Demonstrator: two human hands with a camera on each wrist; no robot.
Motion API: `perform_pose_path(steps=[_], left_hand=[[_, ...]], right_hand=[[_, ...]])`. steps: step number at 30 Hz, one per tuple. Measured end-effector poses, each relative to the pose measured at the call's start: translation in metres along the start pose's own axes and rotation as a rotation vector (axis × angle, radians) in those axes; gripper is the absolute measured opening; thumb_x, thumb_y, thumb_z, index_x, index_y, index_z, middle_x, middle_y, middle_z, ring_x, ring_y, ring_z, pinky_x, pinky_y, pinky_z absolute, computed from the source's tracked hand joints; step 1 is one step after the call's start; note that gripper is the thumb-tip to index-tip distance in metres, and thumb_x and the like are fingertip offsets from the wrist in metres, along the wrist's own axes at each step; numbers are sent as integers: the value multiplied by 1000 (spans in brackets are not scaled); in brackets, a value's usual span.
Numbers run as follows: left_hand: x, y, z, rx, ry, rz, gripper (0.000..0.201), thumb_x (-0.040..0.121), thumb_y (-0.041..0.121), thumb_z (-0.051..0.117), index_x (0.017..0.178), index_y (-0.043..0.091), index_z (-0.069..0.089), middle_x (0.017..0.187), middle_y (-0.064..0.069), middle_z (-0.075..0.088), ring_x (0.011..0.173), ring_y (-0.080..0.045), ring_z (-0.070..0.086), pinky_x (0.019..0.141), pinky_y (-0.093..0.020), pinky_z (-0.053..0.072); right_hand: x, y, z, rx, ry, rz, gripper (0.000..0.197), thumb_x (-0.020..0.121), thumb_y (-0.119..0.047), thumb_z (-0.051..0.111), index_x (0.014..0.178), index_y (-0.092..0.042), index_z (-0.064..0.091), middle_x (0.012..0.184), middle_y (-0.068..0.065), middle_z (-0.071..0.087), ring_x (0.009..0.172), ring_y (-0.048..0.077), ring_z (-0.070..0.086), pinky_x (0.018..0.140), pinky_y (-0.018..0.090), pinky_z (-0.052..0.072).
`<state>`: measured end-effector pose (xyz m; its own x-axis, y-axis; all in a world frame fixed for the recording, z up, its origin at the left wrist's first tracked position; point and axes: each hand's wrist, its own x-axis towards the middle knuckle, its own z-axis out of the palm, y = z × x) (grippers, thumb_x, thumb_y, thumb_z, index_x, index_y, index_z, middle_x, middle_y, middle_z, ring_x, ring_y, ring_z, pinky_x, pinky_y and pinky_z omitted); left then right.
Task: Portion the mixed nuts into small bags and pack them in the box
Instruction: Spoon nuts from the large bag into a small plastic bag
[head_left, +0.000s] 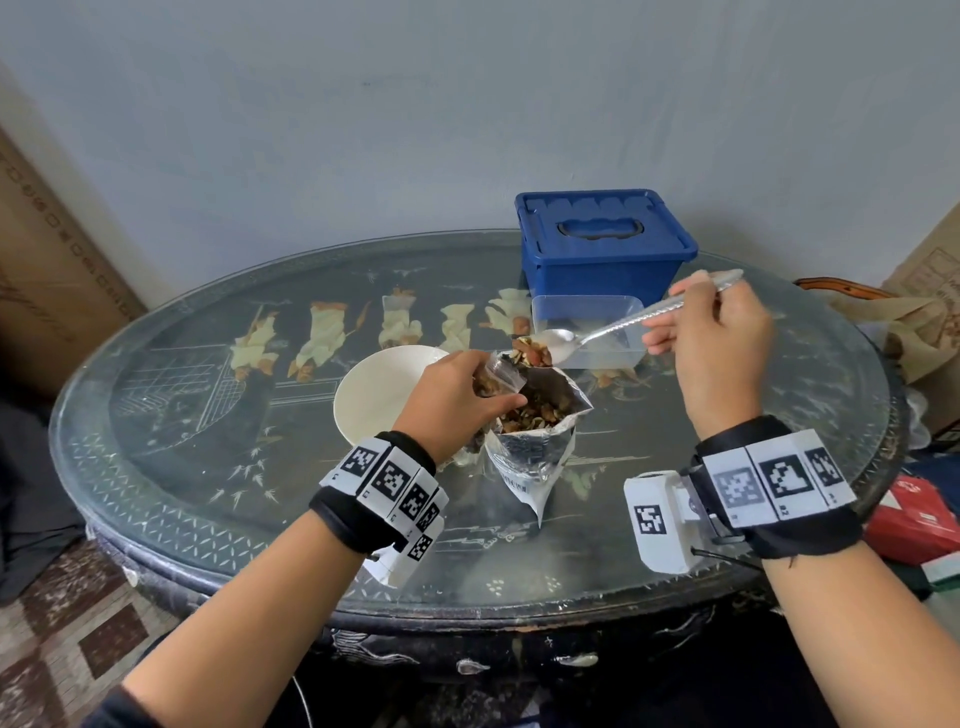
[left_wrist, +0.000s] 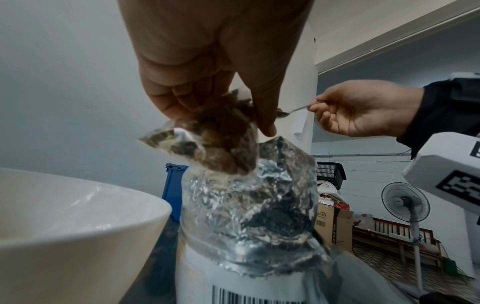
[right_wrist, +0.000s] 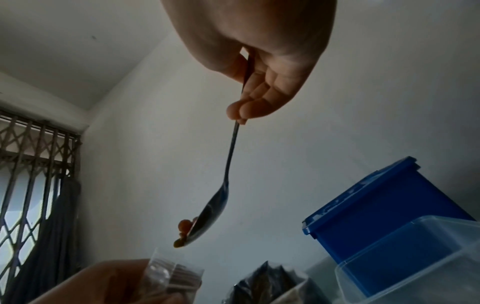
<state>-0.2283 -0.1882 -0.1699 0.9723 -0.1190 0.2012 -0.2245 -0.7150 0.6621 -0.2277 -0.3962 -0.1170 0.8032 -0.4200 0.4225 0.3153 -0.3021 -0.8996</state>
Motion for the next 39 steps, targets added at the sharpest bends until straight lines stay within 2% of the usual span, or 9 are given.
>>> perform_pose_path(steps=[5,10,14,18,23,27,31,35,39], left_hand=[[3,3,0,-2,-26,-4,47,74,38,74,109,10,61,94,-3,63,80,-13,53,63,-15,33],[3,2,-1,-13,-43,6,49,74,38,75,110,10,60,93,-2,62,79,-12,51,62,-14,33],[1,3,0,-52,-28,4,40,74,36,75,101,12,59,76,9,51,67,-4,46,58,-5,34],[-2,3,0,-86,-9,20,31,74,33,76,87,21,50,68,17,44,61,0,43,57,-5,34],[-7,-2,2,-171,38,16,39,74,31,76,105,11,61,81,12,56,69,3,50,63,-3,38],[-15,-7,3,-253,93,7,40,74,26,76,107,10,61,89,9,61,77,7,55,67,0,39],[-20,-9,3,-279,120,0,36,74,26,76,104,15,60,88,11,61,78,9,54,67,1,37],[-23,-11,3,-290,131,-3,35,73,27,76,103,15,59,88,11,61,79,9,54,68,0,37],[-26,-12,2,-291,132,0,32,74,26,76,97,21,56,86,13,61,77,10,54,68,-1,38]], right_hand=[[-7,-2,10,-44,-60,-118,24,99,-15,40,78,-16,52,57,2,59,45,5,58,49,21,49],[-15,-1,14,-71,-177,-307,22,97,-26,40,87,-14,55,62,-2,62,54,3,61,54,17,50],[-17,-6,14,-53,-236,-393,22,95,-29,38,87,-16,54,64,-12,59,57,5,63,55,17,51],[-19,-7,14,-59,-265,-440,21,96,-27,38,89,-17,55,66,-14,58,59,8,64,56,20,53],[-18,-9,11,-56,-232,-489,23,97,-23,38,92,-11,58,68,-13,58,63,6,64,57,20,52],[-11,-6,6,14,-117,-377,17,99,-17,39,92,-13,53,69,-6,59,60,6,63,57,16,50],[-9,8,3,-28,-48,-250,17,99,-15,39,88,-13,53,64,-6,59,56,4,62,57,23,51],[-17,27,9,-160,-123,-180,19,98,-15,43,85,-12,56,60,-4,59,58,10,62,62,32,53],[-29,42,19,-192,-233,-29,18,96,-17,47,89,-8,60,63,3,64,58,7,63,61,21,54]])
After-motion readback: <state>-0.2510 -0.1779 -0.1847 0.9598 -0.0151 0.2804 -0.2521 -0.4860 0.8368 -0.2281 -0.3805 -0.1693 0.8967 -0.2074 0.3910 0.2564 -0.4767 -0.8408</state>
